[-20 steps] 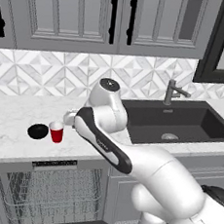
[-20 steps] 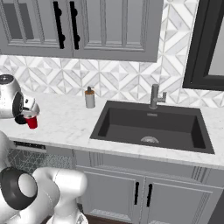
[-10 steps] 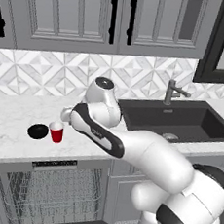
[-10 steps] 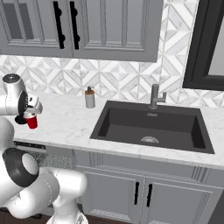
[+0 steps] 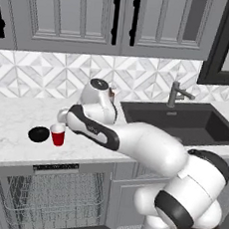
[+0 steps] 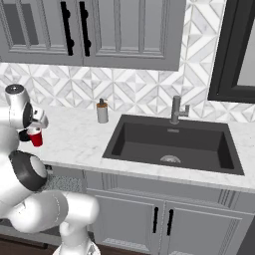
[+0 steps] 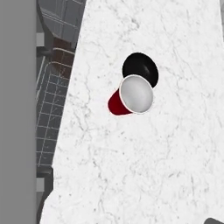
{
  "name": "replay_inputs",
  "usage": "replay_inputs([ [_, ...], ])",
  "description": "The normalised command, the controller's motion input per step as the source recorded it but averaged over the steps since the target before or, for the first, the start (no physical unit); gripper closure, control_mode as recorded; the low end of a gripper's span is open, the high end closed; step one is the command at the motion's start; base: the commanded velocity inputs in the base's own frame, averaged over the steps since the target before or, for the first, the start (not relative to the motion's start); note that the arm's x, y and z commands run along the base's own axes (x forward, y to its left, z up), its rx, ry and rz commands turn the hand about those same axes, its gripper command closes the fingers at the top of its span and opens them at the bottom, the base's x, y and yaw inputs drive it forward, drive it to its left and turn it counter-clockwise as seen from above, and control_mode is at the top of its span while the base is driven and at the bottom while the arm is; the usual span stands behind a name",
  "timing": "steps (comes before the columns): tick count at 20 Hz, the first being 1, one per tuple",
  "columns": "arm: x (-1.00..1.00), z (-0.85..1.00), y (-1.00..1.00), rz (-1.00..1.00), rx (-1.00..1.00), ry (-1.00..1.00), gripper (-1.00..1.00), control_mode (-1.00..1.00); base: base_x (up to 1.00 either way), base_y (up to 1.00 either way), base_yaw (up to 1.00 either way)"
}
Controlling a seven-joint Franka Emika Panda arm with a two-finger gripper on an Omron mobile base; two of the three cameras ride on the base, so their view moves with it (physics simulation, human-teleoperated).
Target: Pick up the cup and bowl from the counter, place them in the dishwasher, and close the dishwasher door.
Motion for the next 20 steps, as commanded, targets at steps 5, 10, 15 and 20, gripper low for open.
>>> replay_inputs([
  [5,0.21,-0.31,0.2,0.0,0.0,0.0,-1.0,-1.0,0.0,0.0,0.0],
  [10,0.25,-0.06,0.21,-0.01,0.0,0.0,-1.0,-1.0,0.0,0.0,0.0],
  [15,0.27,-0.12,0.01,0.0,0.0,0.0,-1.0,-1.0,0.0,0.0,0.0],
  [20,0.27,-0.25,0.06,0.0,0.0,0.0,-1.0,-1.0,0.0,0.0,0.0],
])
